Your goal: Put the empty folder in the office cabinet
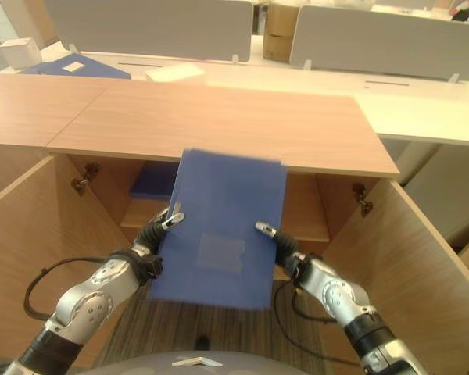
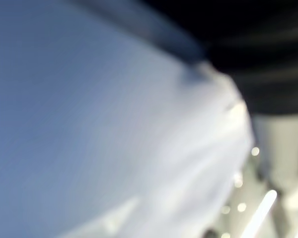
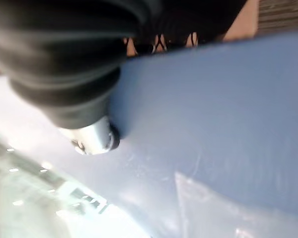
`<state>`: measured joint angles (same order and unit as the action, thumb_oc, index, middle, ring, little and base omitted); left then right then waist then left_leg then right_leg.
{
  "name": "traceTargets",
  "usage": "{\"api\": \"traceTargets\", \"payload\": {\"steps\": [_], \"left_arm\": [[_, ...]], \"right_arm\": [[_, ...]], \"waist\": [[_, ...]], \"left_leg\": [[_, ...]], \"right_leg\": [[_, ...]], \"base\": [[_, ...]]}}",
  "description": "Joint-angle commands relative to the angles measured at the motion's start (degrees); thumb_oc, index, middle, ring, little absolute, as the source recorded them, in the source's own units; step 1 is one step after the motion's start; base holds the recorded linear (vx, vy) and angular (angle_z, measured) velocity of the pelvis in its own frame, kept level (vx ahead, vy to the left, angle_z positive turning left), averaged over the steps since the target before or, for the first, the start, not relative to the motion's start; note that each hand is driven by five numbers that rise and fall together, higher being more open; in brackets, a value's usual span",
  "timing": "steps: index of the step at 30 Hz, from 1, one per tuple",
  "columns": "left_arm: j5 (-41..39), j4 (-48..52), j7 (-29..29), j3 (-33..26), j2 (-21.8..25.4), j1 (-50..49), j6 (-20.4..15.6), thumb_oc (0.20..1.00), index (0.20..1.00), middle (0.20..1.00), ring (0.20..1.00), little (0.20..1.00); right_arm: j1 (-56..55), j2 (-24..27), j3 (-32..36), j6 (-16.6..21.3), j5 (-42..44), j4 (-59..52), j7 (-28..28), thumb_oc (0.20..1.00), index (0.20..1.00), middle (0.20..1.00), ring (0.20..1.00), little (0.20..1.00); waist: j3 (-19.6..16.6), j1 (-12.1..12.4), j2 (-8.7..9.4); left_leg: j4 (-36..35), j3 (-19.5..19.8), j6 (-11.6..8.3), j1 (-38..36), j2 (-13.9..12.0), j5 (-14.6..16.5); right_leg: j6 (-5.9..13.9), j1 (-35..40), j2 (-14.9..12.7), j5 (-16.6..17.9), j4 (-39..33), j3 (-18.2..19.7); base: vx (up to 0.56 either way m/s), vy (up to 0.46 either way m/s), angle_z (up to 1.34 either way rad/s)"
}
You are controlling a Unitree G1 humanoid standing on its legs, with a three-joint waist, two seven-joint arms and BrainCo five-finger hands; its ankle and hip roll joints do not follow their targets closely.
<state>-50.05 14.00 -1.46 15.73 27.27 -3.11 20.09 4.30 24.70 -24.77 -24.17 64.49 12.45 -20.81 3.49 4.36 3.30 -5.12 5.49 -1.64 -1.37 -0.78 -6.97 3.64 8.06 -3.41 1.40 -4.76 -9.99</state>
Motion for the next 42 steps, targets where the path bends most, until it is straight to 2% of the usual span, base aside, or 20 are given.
{"api": "traceTargets", "payload": {"steps": [1, 9, 15, 17, 22, 27, 30, 34, 35, 38, 42], "left_arm": [[3.5, 4.02, 1.97, 0.08, -0.31, 4.6, -5.6, 1.0, 1.0, 1.0, 1.0, 1.0], [5.14, 3.91, 1.01, 1.01, -0.42, 4.76, -6.37, 1.0, 1.0, 1.0, 1.0, 1.0], [5.2, 3.77, 0.62, 1.02, -0.48, 4.8, -6.32, 1.0, 1.0, 1.0, 1.0, 1.0], [7.22, 3.13, -1.73, 0.86, -0.56, 4.48, -5.73, 1.0, 1.0, 1.0, 1.0, 1.0], [8.71, 1.72, -4.11, 0.36, -0.66, 4.11, -5.3, 1.0, 1.0, 1.0, 1.0, 1.0], [15.83, -0.85, -9.57, -1.97, -0.58, 2.77, -5.76, 1.0, 1.0, 1.0, 1.0, 1.0], [21.73, -5.0, -15.21, -4.22, -0.32, 1.33, -5.42, 1.0, 1.0, 1.0, 1.0, 1.0], [21.63, -12.09, -17.67, -5.11, 0.26, -1.28, -3.7, 1.0, 1.0, 1.0, 1.0, 1.0], [21.2, -17.4, -18.05, -5.23, 0.49, -2.92, -3.99, 1.0, 1.0, 1.0, 1.0, 1.0], [21.27, -24.25, -18.01, -5.43, 0.69, -4.23, -5.75, 1.0, 1.0, 1.0, 1.0, 1.0], [23.09, -37.53, -17.79, -4.97, 0.07, -4.49, -9.57, 1.0, 1.0, 1.0, 1.0, 1.0]], "right_arm": [[2.72, -3.74, -7.52, -7.15, -2.26, -3.14, -8.93, 0.2, 0.2, 0.2, 0.2, 0.2], [1.47, -3.83, -10.98, -9.25, -7.83, -0.26, -14.83, 0.2, 0.2, 0.2, 0.2, 0.2], [0.96, -3.84, -11.58, -8.7, -7.72, 0.4, -15.1, 0.2, 0.2, 0.2, 0.2, 0.2], [0.09, -4.05, -11.39, -6.62, -5.92, 0.72, -12.61, 0.2, 0.2, 0.2, 0.2, 0.2], [0.14, -4.69, -10.58, -4.93, -4.12, 1.26, -9.54, 0.2, 0.2, 0.2, 0.2, 0.2], [-0.1, -5.65, -7.46, -2.71, -1.77, 2.49, -5.35, 0.2, 0.2, 0.2, 0.2, 0.2], [-0.45, -6.64, -5.01, -0.35, 0.04, 3.24, -1.79, 0.2, 0.2, 0.2, 0.2, 0.2], [-1.09, -7.21, -3.13, 1.84, 1.26, 3.82, 0.06, 0.2, 0.2, 0.2, 0.2, 0.2], [-1.25, -7.27, -2.38, 2.76, 2.18, 3.95, 0.63, 0.2, 0.2, 0.2, 0.2, 0.2], [-1.32, -7.24, -1.55, 3.95, 2.81, 3.92, 0.85, 0.2, 0.2, 0.2, 0.2, 0.2], [-0.83, -7.28, -1.0, 6.76, 3.39, 3.7, 1.12, 0.2, 0.2, 0.2, 0.2, 0.2]], "waist": [[1.89, 1.13, 1.3], [2.11, 1.58, 1.82], [2.09, 1.65, 1.86], [2.21, 1.59, 1.86], [2.25, 1.55, 1.92], [2.69, 1.6, 2.18], [3.21, 1.73, 2.64], [3.84, 1.85, 2.82], [4.29, 1.94, 2.76], [4.8, 1.95, 2.6], [6.51, 1.69, 2.33]], "left_leg": [[0.12, -2.21, 1.08, -2.02, 0.52, 6.3], [0.12, -1.56, 0.84, -1.69, 0.59, 6.18], [0.12, -1.35, 0.82, -1.67, 0.61, 6.16], [0.12, -1.17, 0.85, -1.68, 0.7, 6.23], [0.12, -1.14, 0.87, -1.76, 0.75, 6.3], [0.12, -1.08, 1.0, -1.9, 0.85, 6.44], [0.12, -1.18, 0.99, -1.73, 0.82, 6.45], [0.12, -1.41, 0.93, -1.16, 0.67, 6.24], [0.12, -1.62, 0.93, -0.67, 0.55, 6.08], [0.12, -1.98, 0.95, 0.08, 0.4, 5.94], [0.12, -2.62, 1.18, 1.64, 0.06, 5.58]], "right_leg": [[2.98, -0.51, -2.32, 0.68, -0.24, 0.61], [2.91, -0.63, -2.23, 0.58, -0.24, 0.37], [2.87, -0.62, -2.23, 0.55, -0.24, 0.31], [2.88, -0.6, -2.26, 0.52, -0.24, 0.44], [2.87, -0.61, -2.28, 0.54, -0.24, 0.45], [2.94, -0.58, -2.28, 0.73, -0.24, 0.59], [2.98, -0.77, -2.26, 0.94, -0.24, 0.66], [3.14, -1.31, -2.22, 1.23, -0.24, 0.74], [3.28, -1.78, -2.25, 1.4, -0.24, 0.84], [3.54, -2.62, -2.32, 1.64, -0.24, 1.18], [4.02, -4.61, -2.53, 2.6, -0.24, 2.15]], "base": [[0.0, 0.0, 0.0], [0.0, -0.003, 0.01], [0.0, 0.0, 0.0], [0.0, 0.0, 0.0], [0.01, 0.003, 0.01], [0.05, 0.001, 0.01], [0.08, -0.018, 0.06], [0.08, -0.012, 0.03], [0.07, -0.006, 0.02], [0.02, -0.001, 0.0], [0.0, 0.0, 0.0]]}}
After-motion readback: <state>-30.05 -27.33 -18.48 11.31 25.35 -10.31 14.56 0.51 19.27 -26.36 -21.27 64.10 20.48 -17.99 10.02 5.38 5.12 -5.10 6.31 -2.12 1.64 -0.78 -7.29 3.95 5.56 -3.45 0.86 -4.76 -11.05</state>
